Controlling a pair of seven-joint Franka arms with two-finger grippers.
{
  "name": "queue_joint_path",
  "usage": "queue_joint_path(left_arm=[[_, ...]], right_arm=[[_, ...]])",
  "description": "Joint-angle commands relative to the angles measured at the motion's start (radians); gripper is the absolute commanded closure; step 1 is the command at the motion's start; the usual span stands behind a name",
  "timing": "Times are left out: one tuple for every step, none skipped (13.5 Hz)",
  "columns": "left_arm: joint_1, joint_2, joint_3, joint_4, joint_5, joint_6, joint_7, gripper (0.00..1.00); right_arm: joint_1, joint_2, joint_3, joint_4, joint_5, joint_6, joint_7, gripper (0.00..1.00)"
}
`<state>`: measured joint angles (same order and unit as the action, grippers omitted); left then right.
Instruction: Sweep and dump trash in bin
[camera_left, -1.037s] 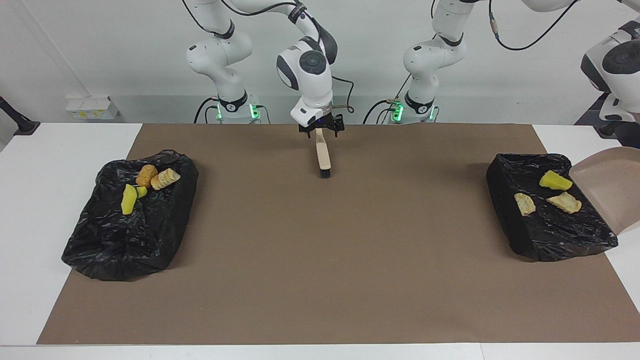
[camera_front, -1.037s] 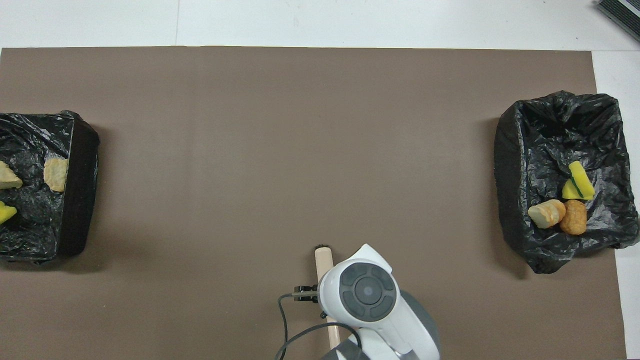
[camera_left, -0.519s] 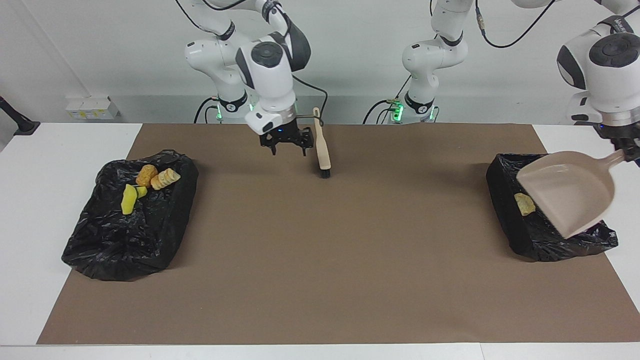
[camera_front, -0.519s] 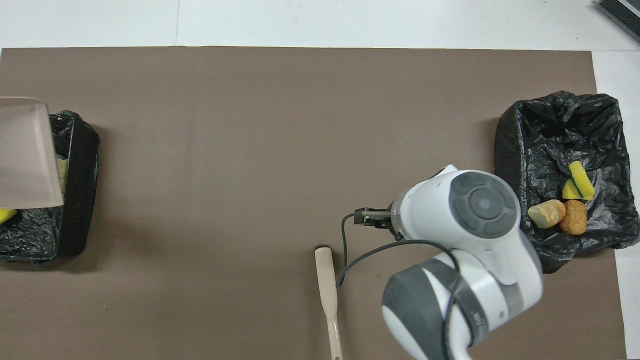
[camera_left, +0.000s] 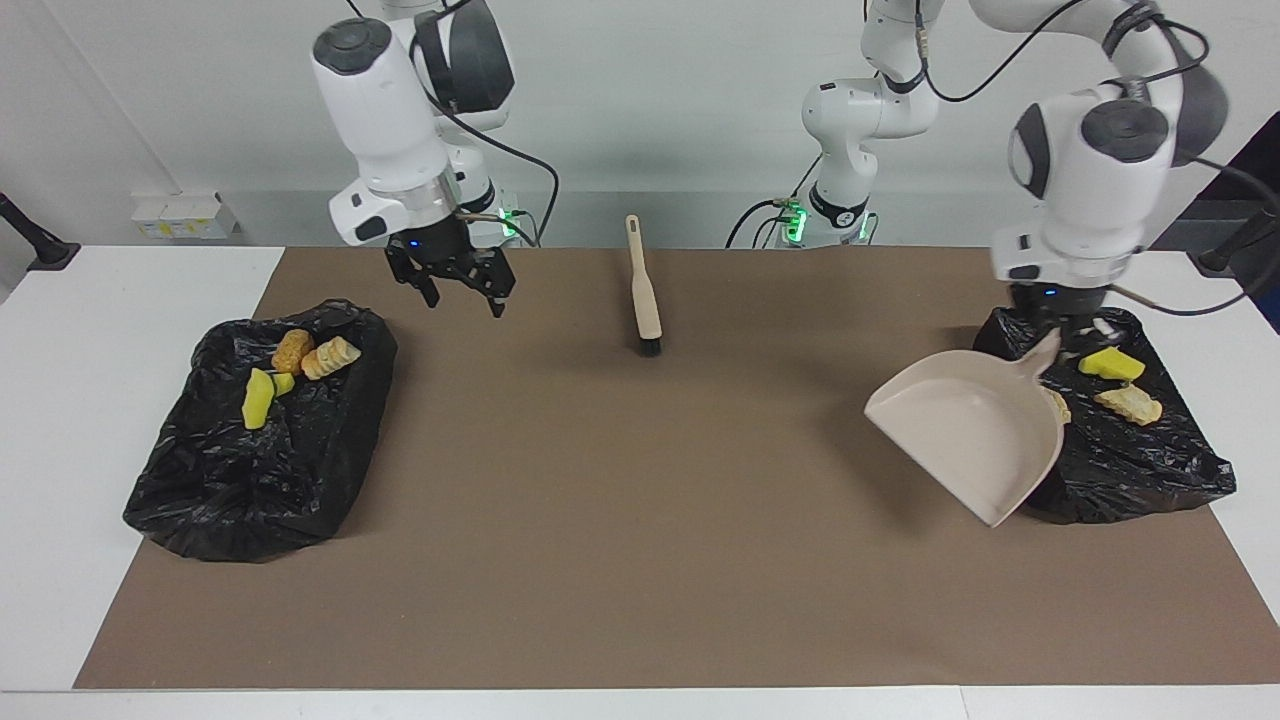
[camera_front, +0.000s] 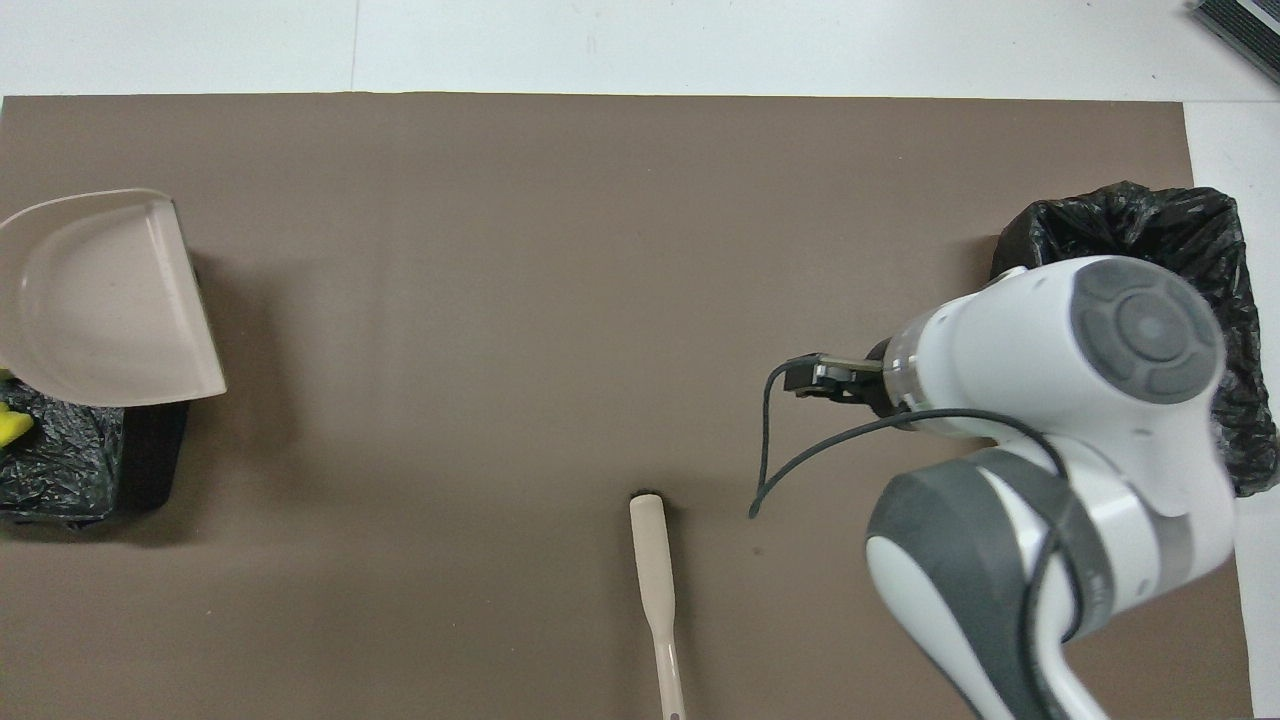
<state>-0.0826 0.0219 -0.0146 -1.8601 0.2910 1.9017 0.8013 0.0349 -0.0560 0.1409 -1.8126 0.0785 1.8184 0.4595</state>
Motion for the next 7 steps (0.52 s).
queue_joint_path(left_arm=[[-0.116, -0.022, 0.019, -0.024, -0.087, -0.021, -0.267, 1.00], [-0.144, -0.022, 0.019, -0.024, -0.128, -0.019, -0.371, 1.00], [-0.187, -0.022, 0.019, -0.022, -0.157, -0.018, -0.474, 1.00], [-0.228, -0.017, 0.019, -0.019, -0.165, -0.006, -0.587, 1.00], [-0.261, -0.013, 0.019, -0.008, -0.171, -0.001, -0.669, 1.00], [-0.294, 0.007, 0.019, 0.004, -0.197, 0.000, -0.733, 1.00], [-0.330, 0.048, 0.019, 0.033, -0.222, 0.011, -0.814, 1.00]], right_arm=[[-0.056, -0.011, -0.001, 0.054, -0.026, -0.065, -0.019, 0.00], [-0.062, -0.013, -0.001, 0.070, -0.055, -0.089, -0.044, 0.00], [-0.064, -0.013, -0.007, 0.087, -0.084, -0.109, -0.068, 0.00], [-0.063, -0.015, -0.020, 0.099, -0.095, -0.131, -0.077, 0.00], [-0.063, -0.016, -0.033, 0.113, -0.097, -0.149, -0.079, 0.00], [-0.063, -0.024, -0.055, 0.142, -0.097, -0.184, -0.081, 0.00], [-0.063, -0.030, -0.075, 0.172, -0.097, -0.215, -0.097, 0.00]])
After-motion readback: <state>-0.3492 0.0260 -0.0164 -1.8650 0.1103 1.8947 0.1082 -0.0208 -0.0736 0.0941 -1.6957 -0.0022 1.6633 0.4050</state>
